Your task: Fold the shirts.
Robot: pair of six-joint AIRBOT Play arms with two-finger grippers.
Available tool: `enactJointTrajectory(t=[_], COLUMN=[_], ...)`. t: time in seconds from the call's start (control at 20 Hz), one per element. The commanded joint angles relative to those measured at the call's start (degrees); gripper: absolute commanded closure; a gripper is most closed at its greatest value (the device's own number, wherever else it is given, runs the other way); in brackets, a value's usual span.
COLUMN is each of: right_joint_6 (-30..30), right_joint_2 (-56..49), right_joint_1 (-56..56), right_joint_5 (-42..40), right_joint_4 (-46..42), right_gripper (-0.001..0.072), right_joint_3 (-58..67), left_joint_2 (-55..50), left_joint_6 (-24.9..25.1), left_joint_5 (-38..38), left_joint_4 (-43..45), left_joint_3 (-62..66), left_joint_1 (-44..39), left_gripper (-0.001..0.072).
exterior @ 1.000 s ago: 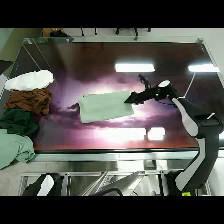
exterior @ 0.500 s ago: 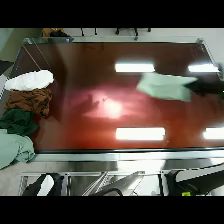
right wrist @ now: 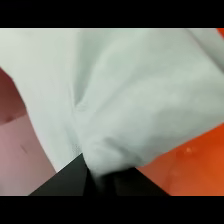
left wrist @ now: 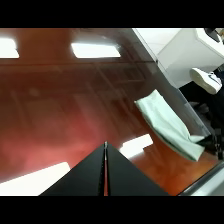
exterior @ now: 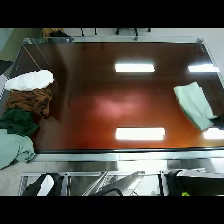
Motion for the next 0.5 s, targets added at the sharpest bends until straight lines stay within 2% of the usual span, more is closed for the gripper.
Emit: enactJointTrajectory(t=[0.0,0.1,0.15,0.2,0.25,0.35,0.4,0.45], right_joint_6=[5.79,9.79,9.79,9.79,10.58,13.57,14.93,15.32], right_joint_2=[7.76,11.69,12.74,13.46,14.03,14.67,14.78,14.82], right_joint_1=[-2.69,-2.69,-2.69,-2.69,-2.69,-2.69,-2.69,-2.6], right_joint_5=[-6.01,-8.22,-7.61,-7.43,-7.45,-7.58,-7.3,-6.4], right_joint_4=[-6.01,-11.1,-11.5,-11.43,-11.02,-10.75,-10.69,-9.64], right_gripper=[0.069,0.0686,0.0533,0.019,0.0037,0.0041,0.0102,0.0226], right_joint_3=[-12.5,-14.27,-14.32,-14.32,-14.21,-11.96,-9.07,-5.55], left_joint_2=[0.04,0.04,0.04,0.02,0.02,0.04,0.04,0.04], left_joint_6=[1.42,1.55,2.29,2.51,2.71,2.67,2.64,2.51], left_joint_5=[0.44,0.39,0.39,0.44,0.44,0.37,0.24,0.09], left_joint_4=[0.02,0.02,0.02,0.02,0.02,0.02,0.02,0.02], left_joint_3=[0.0,-0.02,-0.02,-0.02,-0.02,0.0,0.0,0.0], left_joint_1=[0.07,0.07,0.07,0.07,0.07,0.07,0.07,0.07], left_gripper=[0.0694,0.0694,0.0694,0.0694,0.0694,0.0694,0.0694,0.0694])
